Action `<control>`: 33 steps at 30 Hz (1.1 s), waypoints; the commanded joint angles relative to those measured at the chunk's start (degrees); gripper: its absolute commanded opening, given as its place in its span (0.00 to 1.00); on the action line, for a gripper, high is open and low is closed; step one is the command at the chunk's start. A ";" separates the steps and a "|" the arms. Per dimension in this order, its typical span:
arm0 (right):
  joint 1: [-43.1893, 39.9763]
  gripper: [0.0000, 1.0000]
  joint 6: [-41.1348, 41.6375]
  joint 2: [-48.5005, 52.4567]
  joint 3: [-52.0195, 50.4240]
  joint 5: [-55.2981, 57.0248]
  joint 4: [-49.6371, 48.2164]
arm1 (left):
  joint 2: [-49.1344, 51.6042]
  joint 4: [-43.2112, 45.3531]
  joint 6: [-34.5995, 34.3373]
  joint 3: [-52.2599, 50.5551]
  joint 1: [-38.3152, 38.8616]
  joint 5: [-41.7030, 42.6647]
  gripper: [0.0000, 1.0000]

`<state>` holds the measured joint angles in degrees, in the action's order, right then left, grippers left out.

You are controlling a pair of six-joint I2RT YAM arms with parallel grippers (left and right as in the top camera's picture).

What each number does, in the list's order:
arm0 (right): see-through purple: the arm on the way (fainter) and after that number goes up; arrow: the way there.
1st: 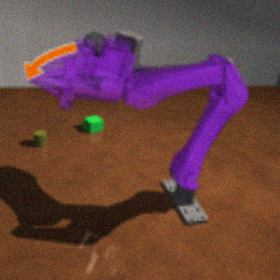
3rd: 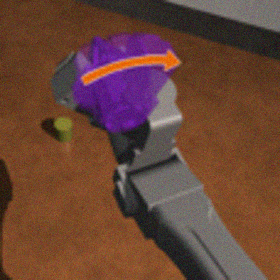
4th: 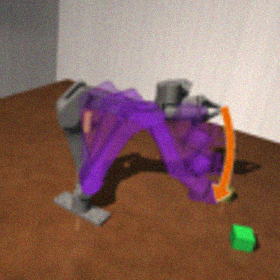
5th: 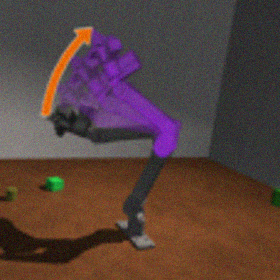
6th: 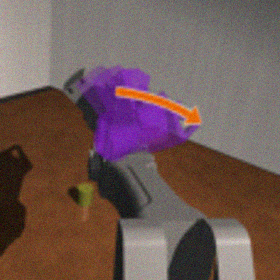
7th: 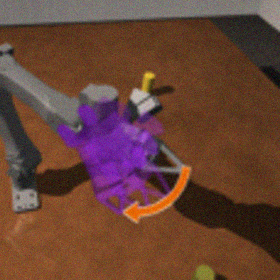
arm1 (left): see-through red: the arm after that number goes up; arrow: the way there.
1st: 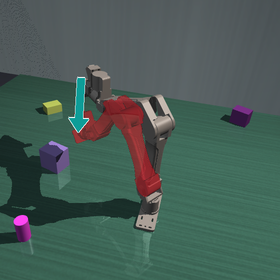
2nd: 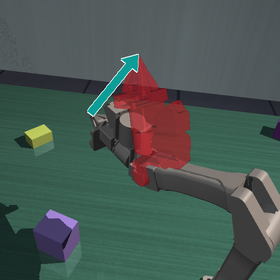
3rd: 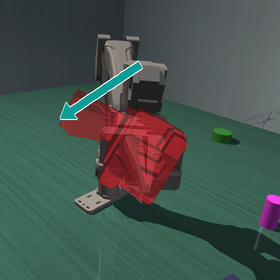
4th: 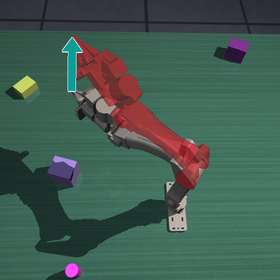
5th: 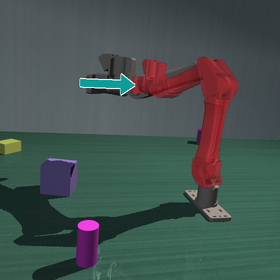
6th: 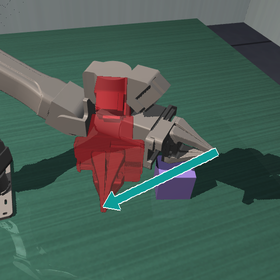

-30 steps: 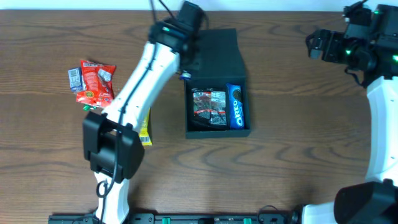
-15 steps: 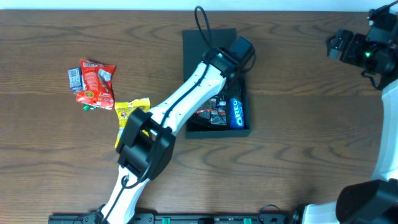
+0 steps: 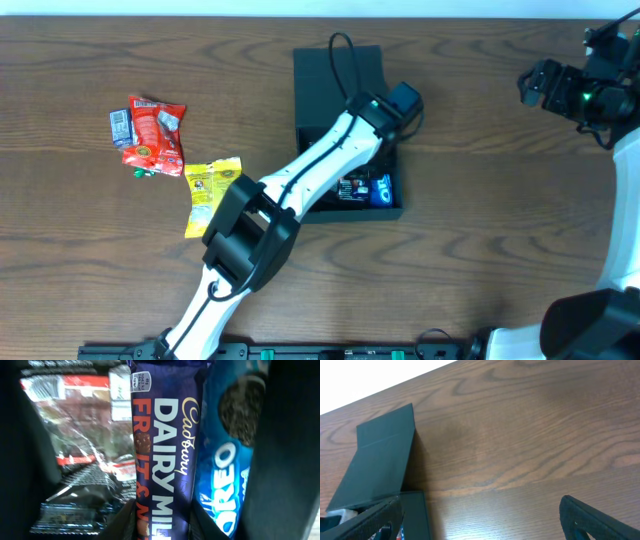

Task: Pack container
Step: 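Lower the Dairy Milk bar into the box between bag and Oreo, then release the bar and withdraw the left gripper to the pile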

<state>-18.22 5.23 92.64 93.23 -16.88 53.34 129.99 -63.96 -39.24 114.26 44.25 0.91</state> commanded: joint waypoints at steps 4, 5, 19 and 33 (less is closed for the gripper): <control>-0.46 0.99 0.52 -0.15 -0.20 -0.07 0.22 | 0.85 0.70 -2.01 -0.35 1.20 -4.02 0.06; -0.46 0.99 0.50 -0.15 -0.20 -0.07 0.22 | 0.85 1.07 -2.16 -0.66 1.20 -4.11 0.06; -0.46 0.99 0.50 -0.15 -0.20 -0.07 0.22 | 0.87 4.24 -3.15 -2.47 1.16 -4.31 0.67; -0.46 0.99 0.26 -0.15 -0.20 -0.02 -0.15 | -3.82 3.78 3.30 1.40 -1.14 -7.19 0.67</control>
<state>-18.22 5.26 92.64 93.23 -16.88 53.30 129.95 -59.79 -38.94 112.77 44.29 -2.44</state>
